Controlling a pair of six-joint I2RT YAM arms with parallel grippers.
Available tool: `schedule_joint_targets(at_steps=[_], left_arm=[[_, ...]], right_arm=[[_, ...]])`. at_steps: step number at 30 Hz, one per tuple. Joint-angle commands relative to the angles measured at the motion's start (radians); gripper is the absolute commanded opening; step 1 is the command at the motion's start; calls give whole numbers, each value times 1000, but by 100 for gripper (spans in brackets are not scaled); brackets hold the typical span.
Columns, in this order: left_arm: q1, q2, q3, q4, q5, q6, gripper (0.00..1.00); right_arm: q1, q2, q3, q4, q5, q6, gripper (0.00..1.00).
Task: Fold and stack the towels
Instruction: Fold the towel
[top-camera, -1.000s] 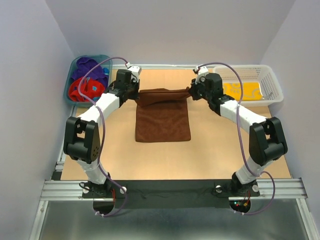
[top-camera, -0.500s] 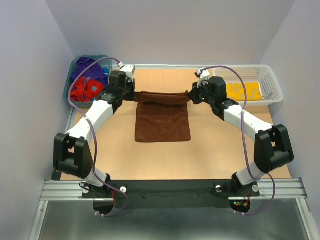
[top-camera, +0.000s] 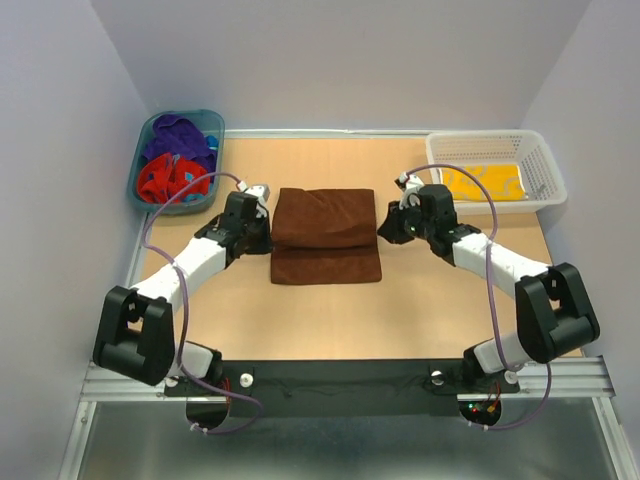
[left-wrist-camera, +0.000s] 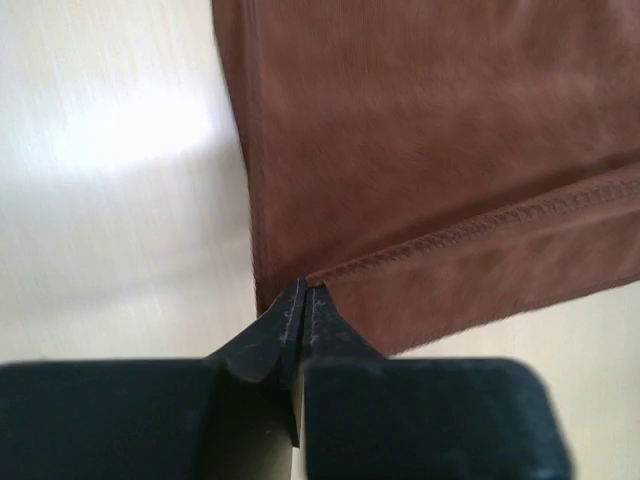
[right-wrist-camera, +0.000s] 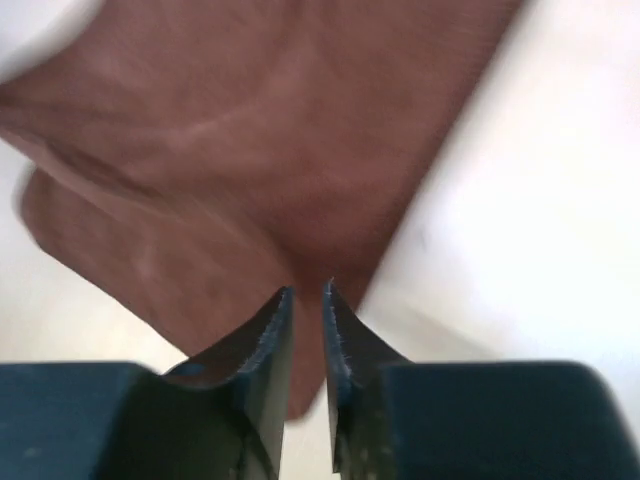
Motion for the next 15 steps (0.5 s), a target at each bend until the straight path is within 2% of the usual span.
schedule_joint_targets(at_steps=[1,2,3,4,5,9,12,15], left_arm=[[-11,-85,-94,-34,-20,-73,17],[-15,-120,-108,-38,-16,-82,23],[-24,-142,-121,-46,-2,-105,37],[-25,-165,-132,-51,4,-119,47],[-25,-215,-149,-54,10,-133,61],[-28,-313,-161,-77,-8,-229,70],[-27,-338,-177,-60,-60,-282,70],[-15,-300,-194,-17,-100,-342,70]], right_arm=[[-24,-61,-42,-106,-25,68,28],[-24,-70,-47,-141,-37,89,37],[-24,-89,-47,-160,-57,104,43],[-24,-98,-50,-176,-65,118,47],[-24,-107,-44,-210,-76,144,56],[-22,-139,-21,-235,-74,218,68],[-9,-107,34,-235,-68,255,68],[43,-28,106,-235,-21,259,68]])
